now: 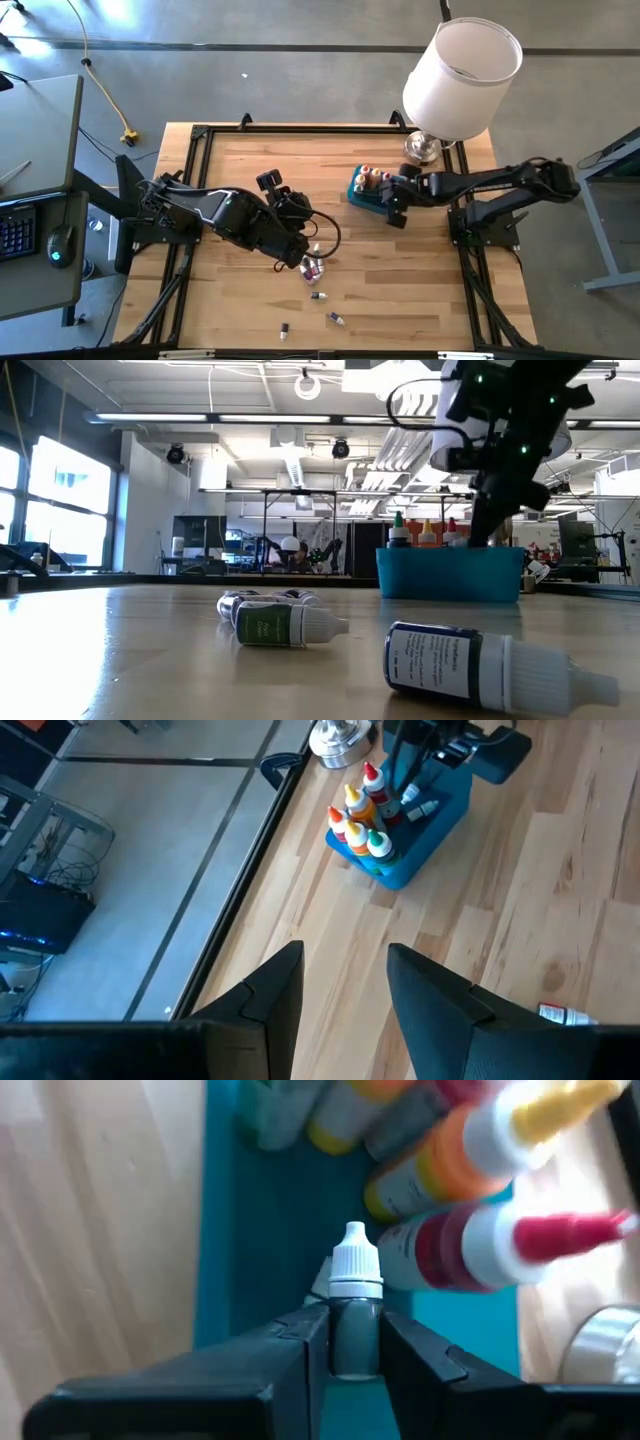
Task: Pick & Place food coloring
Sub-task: Put the small dark green food coloring bottle into the blue bin, then put the small blue food coloring bottle into the blue bin
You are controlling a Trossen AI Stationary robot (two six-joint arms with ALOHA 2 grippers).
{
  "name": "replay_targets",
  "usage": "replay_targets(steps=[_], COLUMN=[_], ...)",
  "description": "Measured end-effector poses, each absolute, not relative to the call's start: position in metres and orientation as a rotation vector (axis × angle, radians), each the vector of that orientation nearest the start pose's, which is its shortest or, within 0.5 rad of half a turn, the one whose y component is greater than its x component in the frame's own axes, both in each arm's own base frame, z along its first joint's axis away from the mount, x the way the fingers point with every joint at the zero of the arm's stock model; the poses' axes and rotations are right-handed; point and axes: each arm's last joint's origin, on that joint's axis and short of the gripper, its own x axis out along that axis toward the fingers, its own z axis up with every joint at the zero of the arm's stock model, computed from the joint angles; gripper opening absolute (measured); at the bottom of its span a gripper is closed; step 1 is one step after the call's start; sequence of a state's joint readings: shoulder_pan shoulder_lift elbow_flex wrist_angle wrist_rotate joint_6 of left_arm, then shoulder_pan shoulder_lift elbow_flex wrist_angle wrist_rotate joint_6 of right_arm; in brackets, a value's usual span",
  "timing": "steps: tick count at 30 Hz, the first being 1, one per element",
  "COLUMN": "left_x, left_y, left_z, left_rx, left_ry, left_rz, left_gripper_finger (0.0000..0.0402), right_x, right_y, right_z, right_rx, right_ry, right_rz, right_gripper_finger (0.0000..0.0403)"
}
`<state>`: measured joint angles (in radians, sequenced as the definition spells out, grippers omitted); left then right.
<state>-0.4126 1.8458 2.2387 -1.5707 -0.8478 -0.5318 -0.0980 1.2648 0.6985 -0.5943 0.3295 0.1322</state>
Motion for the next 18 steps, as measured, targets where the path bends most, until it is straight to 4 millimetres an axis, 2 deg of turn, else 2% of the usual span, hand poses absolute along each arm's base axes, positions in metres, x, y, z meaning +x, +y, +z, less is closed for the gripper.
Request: replay_targets(steps=[6,12,15,18], left_x=[0.309,0.309,0.309,0.311], left_y=[-0.112,-0.112,-0.114,-0.116], left_z=[0.427,0.426,0.425,0.417], left_rx=[0.208,0.18,0.143,0.14], left_ry=[0.806,0.814,0.854,0.921], left_rz=[0.61,0.6,0.545,0.486], left_gripper_finger=[0.0142,0.0142,0.0142,0.0142], right_x=[0.213,0.224,0.233,0.243], right_y=[-0.04,-0.041,-0.034,-0.016], right_z=[0.183,0.201,0.216,0.226], right_rx=[0.002,-0.003,0.014,0.041], right_ry=[1.121,1.064,1.008,0.924], right_rz=[-0.485,-0.471,-0.404,-0.289], right_gripper_finger=[0.0112,0.0144,0.0152,0.0152])
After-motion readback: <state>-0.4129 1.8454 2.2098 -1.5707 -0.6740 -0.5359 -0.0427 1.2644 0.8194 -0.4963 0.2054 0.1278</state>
